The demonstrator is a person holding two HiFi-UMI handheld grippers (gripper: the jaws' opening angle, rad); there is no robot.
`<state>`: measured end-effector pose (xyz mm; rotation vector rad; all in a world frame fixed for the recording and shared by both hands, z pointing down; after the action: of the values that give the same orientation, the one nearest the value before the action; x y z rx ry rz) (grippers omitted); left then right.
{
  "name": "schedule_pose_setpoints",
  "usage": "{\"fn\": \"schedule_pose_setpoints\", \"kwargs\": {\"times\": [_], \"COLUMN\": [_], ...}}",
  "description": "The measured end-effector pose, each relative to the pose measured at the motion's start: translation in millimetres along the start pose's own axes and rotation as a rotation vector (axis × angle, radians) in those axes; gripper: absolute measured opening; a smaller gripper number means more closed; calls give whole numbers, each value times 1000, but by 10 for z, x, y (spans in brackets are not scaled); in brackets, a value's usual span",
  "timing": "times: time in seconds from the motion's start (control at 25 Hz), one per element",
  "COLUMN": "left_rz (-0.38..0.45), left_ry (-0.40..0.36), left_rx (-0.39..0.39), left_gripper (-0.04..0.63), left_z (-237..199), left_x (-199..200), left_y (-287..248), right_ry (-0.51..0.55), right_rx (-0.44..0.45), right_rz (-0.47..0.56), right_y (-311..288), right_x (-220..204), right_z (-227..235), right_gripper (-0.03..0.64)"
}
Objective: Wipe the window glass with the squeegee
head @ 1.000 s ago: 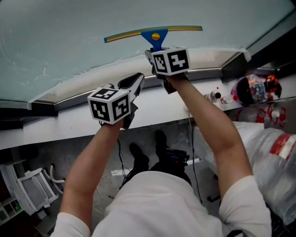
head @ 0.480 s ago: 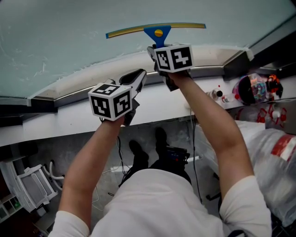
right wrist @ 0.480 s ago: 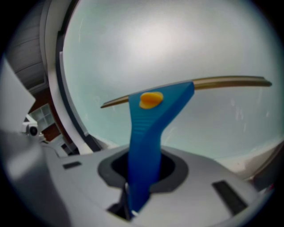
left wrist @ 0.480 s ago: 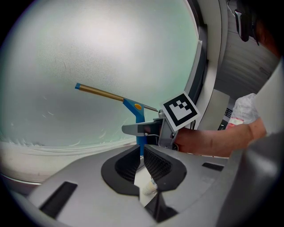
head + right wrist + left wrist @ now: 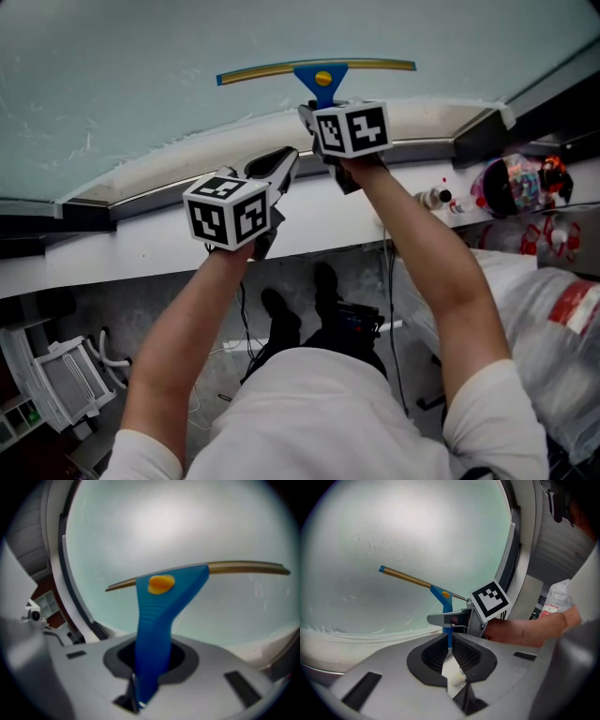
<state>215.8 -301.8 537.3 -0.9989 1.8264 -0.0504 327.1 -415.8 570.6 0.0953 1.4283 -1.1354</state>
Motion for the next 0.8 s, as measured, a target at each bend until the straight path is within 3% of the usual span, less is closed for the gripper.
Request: {"fn": "schedule_pose_setpoints", "kwargs": {"times": [0.8], "left_rz": [-31], "left_ry": [30], "left_rx": [18], "left_gripper": [48], "left_z": [-183], "left_x": [-121], "left_y": [-123], "right_ry": [37], "right_rx": [-3], "right_rz": [-111], "right_y": [-353], "right_x": [-526], "right_z": [143], "right_gripper": [91]}}
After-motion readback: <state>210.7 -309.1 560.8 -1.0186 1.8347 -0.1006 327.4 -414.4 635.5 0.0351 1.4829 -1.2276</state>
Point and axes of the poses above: the fingertips, and each gripper's own axes: y backward along the fingers, z to its right, x out of its top, the point moved 8 cm from there along y, backward along the fingers, and after that the axes turned 7 degrees about y, right-handed, at the moved point
